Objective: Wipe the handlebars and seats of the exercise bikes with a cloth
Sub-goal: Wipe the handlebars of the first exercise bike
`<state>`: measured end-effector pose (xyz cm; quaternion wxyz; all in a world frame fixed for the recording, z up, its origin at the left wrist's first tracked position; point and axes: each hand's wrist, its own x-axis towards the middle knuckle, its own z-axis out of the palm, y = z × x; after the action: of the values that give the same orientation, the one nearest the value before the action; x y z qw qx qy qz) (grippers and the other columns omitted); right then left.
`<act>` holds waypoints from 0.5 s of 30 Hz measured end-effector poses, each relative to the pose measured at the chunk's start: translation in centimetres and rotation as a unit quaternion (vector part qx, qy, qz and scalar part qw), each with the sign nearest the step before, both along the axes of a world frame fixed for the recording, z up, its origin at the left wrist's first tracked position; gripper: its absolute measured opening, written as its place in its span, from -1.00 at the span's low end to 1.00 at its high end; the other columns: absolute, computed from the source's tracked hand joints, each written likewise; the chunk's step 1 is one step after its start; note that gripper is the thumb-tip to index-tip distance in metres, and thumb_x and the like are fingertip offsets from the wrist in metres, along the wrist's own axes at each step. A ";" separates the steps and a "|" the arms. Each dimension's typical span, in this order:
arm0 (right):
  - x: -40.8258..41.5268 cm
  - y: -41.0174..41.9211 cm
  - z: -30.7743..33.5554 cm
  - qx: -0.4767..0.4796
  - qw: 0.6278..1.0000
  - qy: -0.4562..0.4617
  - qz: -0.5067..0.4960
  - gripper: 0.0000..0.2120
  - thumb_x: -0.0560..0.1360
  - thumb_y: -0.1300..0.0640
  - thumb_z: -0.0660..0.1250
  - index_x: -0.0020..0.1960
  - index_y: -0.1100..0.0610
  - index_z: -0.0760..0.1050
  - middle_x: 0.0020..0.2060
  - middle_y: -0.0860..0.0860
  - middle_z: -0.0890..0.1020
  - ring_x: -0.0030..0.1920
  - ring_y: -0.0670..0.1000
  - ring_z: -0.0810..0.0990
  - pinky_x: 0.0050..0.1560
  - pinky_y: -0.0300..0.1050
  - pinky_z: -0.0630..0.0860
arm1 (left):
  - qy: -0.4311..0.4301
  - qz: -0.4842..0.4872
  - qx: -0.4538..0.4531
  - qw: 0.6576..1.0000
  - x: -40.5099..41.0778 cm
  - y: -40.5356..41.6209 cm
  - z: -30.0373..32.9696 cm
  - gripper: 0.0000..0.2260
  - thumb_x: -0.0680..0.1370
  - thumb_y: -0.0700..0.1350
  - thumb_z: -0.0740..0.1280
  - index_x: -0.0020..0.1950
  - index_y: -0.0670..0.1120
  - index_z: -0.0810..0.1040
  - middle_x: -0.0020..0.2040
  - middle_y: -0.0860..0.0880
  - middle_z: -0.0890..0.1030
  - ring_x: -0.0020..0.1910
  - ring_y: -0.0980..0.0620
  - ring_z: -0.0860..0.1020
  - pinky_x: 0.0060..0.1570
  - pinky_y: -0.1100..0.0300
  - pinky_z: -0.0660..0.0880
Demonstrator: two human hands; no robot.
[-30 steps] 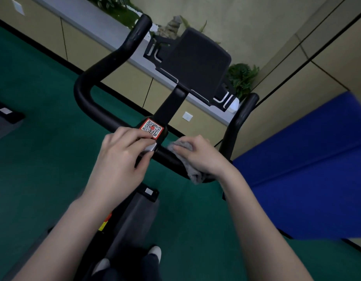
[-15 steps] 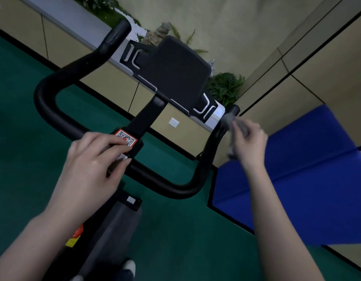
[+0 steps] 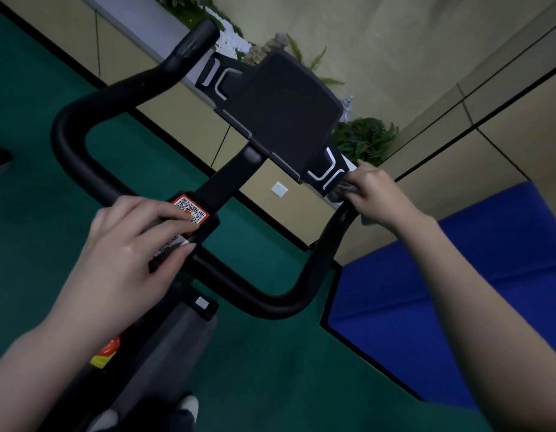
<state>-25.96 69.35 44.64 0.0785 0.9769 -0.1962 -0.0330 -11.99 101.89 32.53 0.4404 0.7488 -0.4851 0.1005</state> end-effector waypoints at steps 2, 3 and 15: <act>-0.3 1.0 -0.7 0.022 0.999 0.017 0.023 -0.90 0.49 0.35 0.27 -0.12 0.30 0.56 -0.21 0.19 0.59 -0.09 0.19 0.52 0.19 0.05 0.36 | -0.001 -0.003 0.002 1.000 0.0 0.1 0.0 -0.76 0.49 -0.01 0.33 0.04 -0.10 0.65 0.06 0.00 0.59 0.03 -0.11 0.47 0.01 0.04 0.28; -0.5 1.7 -1.1 0.035 0.998 0.026 0.036 -0.90 0.50 0.33 0.27 -0.11 0.30 0.56 -0.20 0.16 0.60 -0.08 0.17 0.51 0.13 0.05 0.40 | 0.000 -0.005 0.004 1.000 0.0 0.1 0.0 -0.76 0.48 -0.01 0.33 0.05 -0.11 0.65 0.06 0.01 0.59 0.04 -0.11 0.47 0.02 0.05 0.28; -2.6 11.2 -3.8 0.177 0.983 0.046 0.019 -0.85 0.54 0.24 0.30 0.06 0.16 0.61 -0.05 0.02 0.67 0.02 0.01 0.59 0.10 -0.07 0.48 | 0.008 -0.012 0.007 1.000 -0.1 0.4 0.3 -0.76 0.48 -0.04 0.34 0.07 -0.12 0.65 0.07 0.00 0.59 0.06 -0.10 0.45 0.07 0.02 0.29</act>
<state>-28.59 80.59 40.89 -0.0866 0.9763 -0.1648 -0.1105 -12.05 102.25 32.79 0.4402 0.7470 -0.4907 0.0857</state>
